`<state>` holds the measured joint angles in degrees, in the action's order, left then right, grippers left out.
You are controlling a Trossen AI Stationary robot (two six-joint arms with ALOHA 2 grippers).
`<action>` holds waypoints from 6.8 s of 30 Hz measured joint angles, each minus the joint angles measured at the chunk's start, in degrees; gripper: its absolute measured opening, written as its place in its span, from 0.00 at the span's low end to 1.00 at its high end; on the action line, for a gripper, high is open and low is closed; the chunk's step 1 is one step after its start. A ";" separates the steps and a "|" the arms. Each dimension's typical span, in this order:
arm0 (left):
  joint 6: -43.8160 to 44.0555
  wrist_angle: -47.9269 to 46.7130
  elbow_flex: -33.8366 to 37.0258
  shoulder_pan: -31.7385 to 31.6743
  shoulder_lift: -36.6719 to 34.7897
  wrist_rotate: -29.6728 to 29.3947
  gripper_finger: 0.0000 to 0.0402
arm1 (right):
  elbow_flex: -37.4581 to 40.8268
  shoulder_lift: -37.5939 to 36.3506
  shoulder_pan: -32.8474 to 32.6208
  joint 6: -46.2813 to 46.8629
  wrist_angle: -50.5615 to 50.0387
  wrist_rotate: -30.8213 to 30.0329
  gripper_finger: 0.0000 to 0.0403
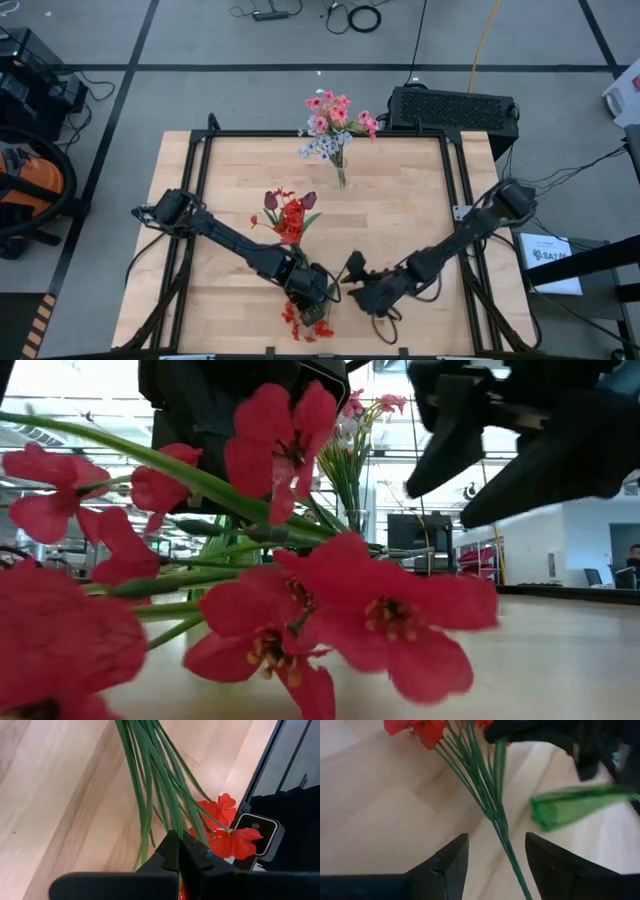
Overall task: Sort flowers into vase by color
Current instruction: Put the orange flowers into the green flower vase
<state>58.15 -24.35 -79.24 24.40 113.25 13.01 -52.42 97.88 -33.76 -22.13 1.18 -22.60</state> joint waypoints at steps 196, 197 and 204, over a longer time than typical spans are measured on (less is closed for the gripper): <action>-47.96 37.30 71.93 -24.39 -77.32 -2.22 0.34 | -3.31 8.99 6.10 7.25 78.13 -8.47 0.00; -47.95 37.32 71.93 -24.39 -77.33 -2.22 0.34 | -3.68 10.02 6.95 7.01 79.16 -7.15 0.00; -47.89 37.32 71.93 -24.39 -77.80 0.23 0.34 | -5.81 13.83 11.15 9.01 79.21 -1.58 0.00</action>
<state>10.26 12.97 -7.31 0.01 35.45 13.24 -58.24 111.71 -22.60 -13.12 80.39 -24.18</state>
